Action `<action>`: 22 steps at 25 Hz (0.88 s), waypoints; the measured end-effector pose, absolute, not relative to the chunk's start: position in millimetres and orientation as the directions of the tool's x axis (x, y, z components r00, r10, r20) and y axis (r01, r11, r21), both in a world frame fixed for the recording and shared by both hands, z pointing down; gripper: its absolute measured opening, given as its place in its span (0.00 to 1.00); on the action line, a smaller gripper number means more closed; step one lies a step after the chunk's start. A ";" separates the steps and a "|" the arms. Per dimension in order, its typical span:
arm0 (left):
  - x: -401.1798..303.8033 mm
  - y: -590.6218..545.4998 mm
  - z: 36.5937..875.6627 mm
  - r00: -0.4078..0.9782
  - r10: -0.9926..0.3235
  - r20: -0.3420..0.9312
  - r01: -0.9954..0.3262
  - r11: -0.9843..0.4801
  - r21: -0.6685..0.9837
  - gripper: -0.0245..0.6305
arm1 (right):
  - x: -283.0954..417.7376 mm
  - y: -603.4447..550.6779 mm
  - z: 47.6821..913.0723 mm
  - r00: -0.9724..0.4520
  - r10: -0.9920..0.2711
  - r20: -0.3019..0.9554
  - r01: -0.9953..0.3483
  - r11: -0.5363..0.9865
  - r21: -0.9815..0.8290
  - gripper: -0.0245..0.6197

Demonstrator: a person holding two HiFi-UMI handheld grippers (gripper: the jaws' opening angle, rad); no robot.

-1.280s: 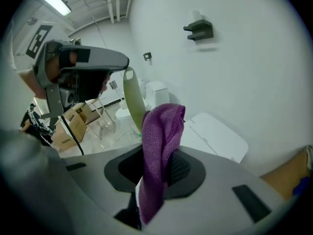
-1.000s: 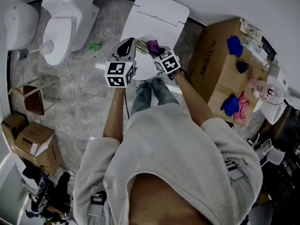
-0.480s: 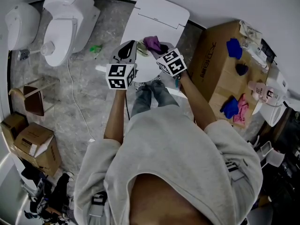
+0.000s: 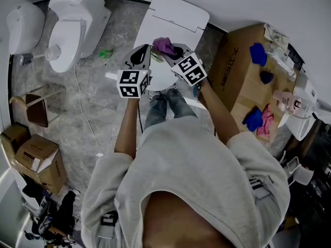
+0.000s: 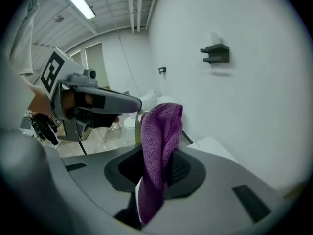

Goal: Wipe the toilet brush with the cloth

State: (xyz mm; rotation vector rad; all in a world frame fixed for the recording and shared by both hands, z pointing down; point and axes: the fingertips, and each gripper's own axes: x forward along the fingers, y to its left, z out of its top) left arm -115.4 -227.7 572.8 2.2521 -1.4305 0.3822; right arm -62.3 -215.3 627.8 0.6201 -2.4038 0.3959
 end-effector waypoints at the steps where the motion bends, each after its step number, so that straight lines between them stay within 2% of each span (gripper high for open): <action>1: -115.9 -227.7 573.0 0.425 -0.783 0.455 -0.905 -0.365 0.217 0.07 | -60.0 -214.0 635.9 -0.692 -0.328 0.642 -0.527 0.838 -0.139 0.19; 16: -117.7 -226.9 572.9 0.424 -0.784 0.453 -0.906 -0.364 0.217 0.07 | -33.2 -181.1 761.5 -0.560 -0.149 0.815 -0.629 0.716 -0.302 0.19; 22: -116.1 -225.1 573.1 0.426 -0.778 0.462 -0.905 -0.366 0.217 0.07 | -22.7 -187.1 764.5 -0.531 -0.171 0.830 -0.659 0.698 -0.278 0.19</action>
